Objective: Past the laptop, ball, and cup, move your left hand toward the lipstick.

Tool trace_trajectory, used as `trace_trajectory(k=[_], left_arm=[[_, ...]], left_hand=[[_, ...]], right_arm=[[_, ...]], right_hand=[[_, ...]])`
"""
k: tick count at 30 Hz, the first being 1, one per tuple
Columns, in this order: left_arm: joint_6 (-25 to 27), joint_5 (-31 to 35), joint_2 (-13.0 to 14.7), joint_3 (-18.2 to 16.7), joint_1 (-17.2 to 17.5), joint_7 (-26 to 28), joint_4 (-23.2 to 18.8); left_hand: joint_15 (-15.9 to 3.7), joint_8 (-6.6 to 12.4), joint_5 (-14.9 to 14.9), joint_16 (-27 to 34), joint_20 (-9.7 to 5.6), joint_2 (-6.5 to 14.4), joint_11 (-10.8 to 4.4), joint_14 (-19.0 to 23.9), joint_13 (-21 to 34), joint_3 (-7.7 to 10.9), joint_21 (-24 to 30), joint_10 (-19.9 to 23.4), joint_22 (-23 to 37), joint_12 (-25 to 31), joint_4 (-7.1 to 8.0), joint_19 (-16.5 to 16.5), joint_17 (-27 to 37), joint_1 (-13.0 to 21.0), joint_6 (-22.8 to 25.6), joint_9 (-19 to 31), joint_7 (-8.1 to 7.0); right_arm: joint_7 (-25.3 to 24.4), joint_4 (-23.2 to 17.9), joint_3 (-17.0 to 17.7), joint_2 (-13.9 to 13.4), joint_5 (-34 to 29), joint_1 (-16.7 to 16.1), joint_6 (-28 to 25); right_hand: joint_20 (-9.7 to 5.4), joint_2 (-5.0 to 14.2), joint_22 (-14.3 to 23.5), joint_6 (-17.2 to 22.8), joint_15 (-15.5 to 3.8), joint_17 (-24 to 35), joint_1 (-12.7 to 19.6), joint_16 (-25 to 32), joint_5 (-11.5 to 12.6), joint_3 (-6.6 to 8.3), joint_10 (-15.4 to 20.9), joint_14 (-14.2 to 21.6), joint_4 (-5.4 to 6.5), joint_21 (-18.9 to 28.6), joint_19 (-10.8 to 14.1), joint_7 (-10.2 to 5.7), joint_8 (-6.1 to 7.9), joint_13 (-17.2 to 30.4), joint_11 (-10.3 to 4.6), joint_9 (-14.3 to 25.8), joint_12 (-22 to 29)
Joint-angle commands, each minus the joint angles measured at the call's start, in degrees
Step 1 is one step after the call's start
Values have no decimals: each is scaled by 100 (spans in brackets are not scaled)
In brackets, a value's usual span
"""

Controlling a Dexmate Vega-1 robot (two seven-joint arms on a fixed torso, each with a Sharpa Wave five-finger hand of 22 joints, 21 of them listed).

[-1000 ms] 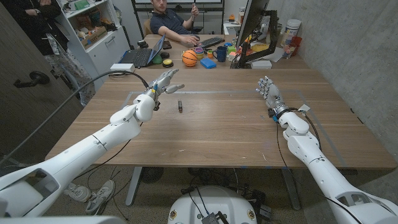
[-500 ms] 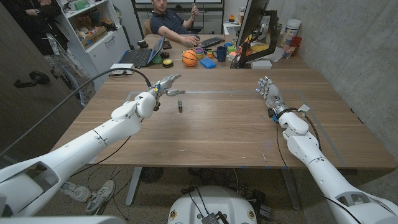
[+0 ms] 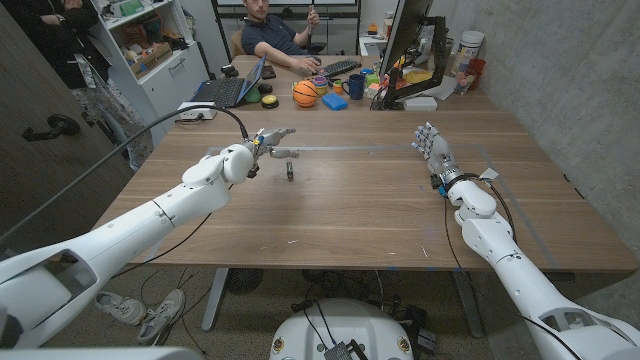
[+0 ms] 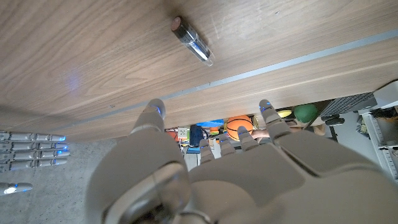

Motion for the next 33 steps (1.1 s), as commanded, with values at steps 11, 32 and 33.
trace_trajectory(k=[11, 32, 33], left_arm=[[326, 220, -30, 311, -343, -863, 16], [505, 319, -39, 462, -483, -1243, 16], [492, 306, -32, 452, -475, -1237, 11]], left_hand=[[-154, 150, 16, 27, -145, 64, -107, 271, 17, -34, 12, 383, 15, 52, -3, 128, 0, 365, 426, 35, -11], [-285, 291, -36, 15, -255, 208, -135, 489, 20, 21, 29, 546, 18, -14, -20, 292, -10, 727, 936, 45, -15], [-291, 294, -38, 13, -269, 217, -150, 493, 21, 26, 30, 554, 19, -14, -21, 298, -11, 742, 950, 45, -15]], right_arm=[[11, 50, -4, 11, 11, 22, 38], [10, 26, -5, 2, 19, 3, 39], [-2, 15, -1, 7, 25, -2, 27]], right_hand=[[4, 439, 12, -30, 7, 16, -23, 23, 41, -7, 34, 60, 3, -26, 26, 20, 28, 15, 7, 22, 36], [4, 440, 13, -53, 13, 15, -20, 12, 46, -14, 17, 60, 2, -65, 23, 16, 27, 15, -2, 22, 28], [6, 440, 13, -53, 13, 15, -20, 12, 46, -14, 18, 60, 2, -66, 21, 19, 27, 15, -4, 22, 28]])
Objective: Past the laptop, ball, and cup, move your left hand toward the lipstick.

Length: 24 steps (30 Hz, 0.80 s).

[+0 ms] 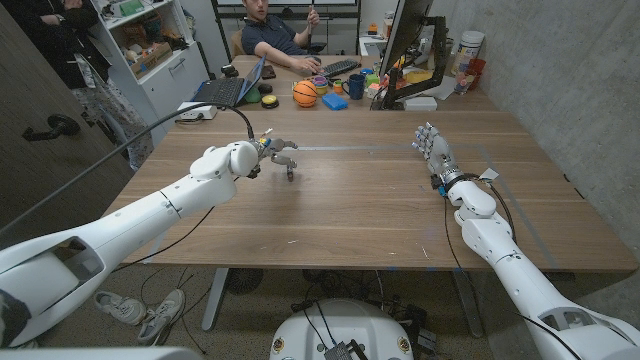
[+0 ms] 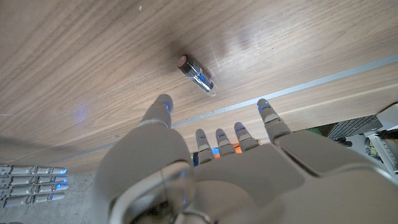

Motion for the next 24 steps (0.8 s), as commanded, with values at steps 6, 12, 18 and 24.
trace_trajectory(k=[6, 12, 18, 24], left_arm=[[72, 65, 45, 90, -73, -161, -52], [82, 93, 31, 81, -69, -131, -55], [69, 107, -11, 89, -85, -119, -25], [91, 138, -38, 104, -104, -125, -10]], left_hand=[[-119, 56, -56, -12, -11, 81, -21, 50, 7, 54, 4, 45, 20, -33, -20, 20, 16, 180, 160, 28, -17], [-122, 61, -78, -33, -1, 95, -8, 33, 8, 52, -7, 34, 21, -50, -10, 1, 17, 212, 212, 25, -18], [-138, 61, -98, -49, -7, 105, 1, 20, 9, 49, -12, 38, 23, -57, -1, -7, 18, 234, 247, 22, -19], [-159, 57, -115, -59, -20, 116, -9, 21, 10, 48, -15, 33, 24, -67, 3, -10, 19, 260, 270, 18, -20]], right_arm=[[-2, -35, 0, -8, 13, -23, -5], [-8, -56, 2, -15, 15, -36, -31], [-3, -60, 3, -16, 24, -34, -47], [1, -41, -3, -11, 18, -19, -43]], right_hand=[[4, 440, 13, -53, 14, 15, -19, 10, 26, -17, 23, 21, 1, -27, 27, 20, 28, 15, -4, 22, 30], [3, 440, 14, -55, 15, 14, -19, 9, 27, -18, 21, 22, 1, -35, 27, 22, 28, 15, 4, 22, 29], [5, 440, 14, -56, 15, 14, -16, 5, 29, -20, 23, 23, 0, -45, 34, 20, 29, 15, 7, 22, 30], [5, 441, 14, -53, 14, 14, -16, 4, 30, -21, 18, 23, 0, -51, 35, 19, 31, 15, -16, 22, 28]])
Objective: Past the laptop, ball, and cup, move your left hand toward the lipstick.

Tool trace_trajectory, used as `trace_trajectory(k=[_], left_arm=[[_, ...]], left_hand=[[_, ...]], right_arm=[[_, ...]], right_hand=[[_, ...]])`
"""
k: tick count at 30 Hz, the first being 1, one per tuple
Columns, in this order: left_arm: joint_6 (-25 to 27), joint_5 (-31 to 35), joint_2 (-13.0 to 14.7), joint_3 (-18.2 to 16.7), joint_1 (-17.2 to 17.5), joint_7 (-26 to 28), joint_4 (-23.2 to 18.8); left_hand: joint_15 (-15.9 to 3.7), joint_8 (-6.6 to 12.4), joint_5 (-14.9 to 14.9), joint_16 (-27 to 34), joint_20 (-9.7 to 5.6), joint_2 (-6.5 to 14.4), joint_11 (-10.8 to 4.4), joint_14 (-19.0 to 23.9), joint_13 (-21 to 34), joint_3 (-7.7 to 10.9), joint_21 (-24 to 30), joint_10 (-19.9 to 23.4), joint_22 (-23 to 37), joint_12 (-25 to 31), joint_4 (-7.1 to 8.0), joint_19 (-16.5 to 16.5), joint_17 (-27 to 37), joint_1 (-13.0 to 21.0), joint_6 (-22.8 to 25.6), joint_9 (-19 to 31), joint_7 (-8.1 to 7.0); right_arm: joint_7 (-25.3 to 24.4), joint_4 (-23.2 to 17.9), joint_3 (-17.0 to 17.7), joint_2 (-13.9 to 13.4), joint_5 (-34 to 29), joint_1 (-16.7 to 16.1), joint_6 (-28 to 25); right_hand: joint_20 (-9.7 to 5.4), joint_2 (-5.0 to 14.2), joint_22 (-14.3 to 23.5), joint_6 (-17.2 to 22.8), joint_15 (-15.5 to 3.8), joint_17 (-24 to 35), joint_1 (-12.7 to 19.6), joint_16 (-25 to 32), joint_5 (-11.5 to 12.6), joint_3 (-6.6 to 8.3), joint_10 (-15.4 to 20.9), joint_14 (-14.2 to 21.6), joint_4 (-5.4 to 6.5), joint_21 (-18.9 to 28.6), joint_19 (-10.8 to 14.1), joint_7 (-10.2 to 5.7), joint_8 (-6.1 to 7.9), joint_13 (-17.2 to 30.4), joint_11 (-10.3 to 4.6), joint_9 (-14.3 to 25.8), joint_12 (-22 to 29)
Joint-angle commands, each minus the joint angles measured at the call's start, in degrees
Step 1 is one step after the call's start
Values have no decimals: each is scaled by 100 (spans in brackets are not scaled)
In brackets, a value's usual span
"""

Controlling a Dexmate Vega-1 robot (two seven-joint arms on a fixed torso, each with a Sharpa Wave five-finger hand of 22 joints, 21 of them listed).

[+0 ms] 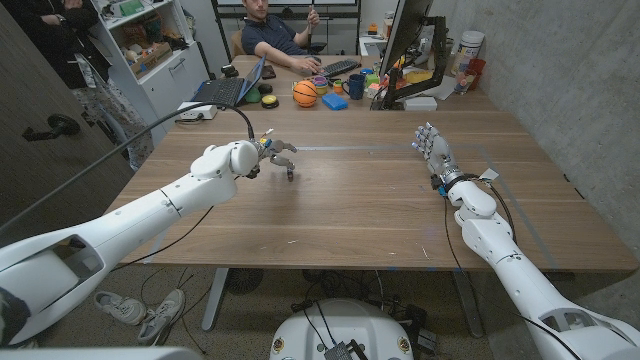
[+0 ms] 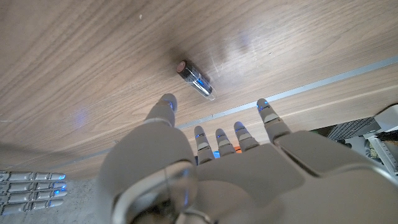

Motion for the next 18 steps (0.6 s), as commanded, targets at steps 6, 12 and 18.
trace_trajectory(k=[6, 12, 18], left_arm=[[10, 50, -70, 31, -55, -12, 45], [-26, 39, -71, 28, -65, -25, 68], [16, 53, -83, 48, -71, -59, 75]], left_hand=[[-190, 7, -51, -18, 20, 6, 6, -8, 12, 30, -16, 17, 10, -26, 27, -40, 18, 120, 77, 15, -13], [-186, -1, -67, -25, 14, 19, 7, -2, 12, 33, -14, 41, 11, -22, 29, -33, 18, 150, 91, 11, -14], [-200, -7, -81, -28, 15, 29, 11, 8, 13, 35, -11, 56, 12, -21, 28, -24, 17, 177, 105, 9, -14]], right_arm=[[-1, 21, -3, 4, 2, 19, -30], [6, 44, -5, 7, -2, 27, -31], [8, 58, -1, 16, 6, 42, -38]], right_hand=[[-15, 443, 15, -34, 15, 14, -15, 4, 32, -21, 27, 30, 0, -39, 19, 38, 32, 15, 2, 22, 32], [-19, 446, 15, -37, 13, 13, -13, 3, 33, -20, 19, 31, 0, -43, 23, 39, 31, 15, -7, 22, 29], [-19, 451, 15, -34, 11, 12, -9, 1, 35, -17, 21, 33, -1, -53, 21, 38, 33, 15, 3, 22, 30]])
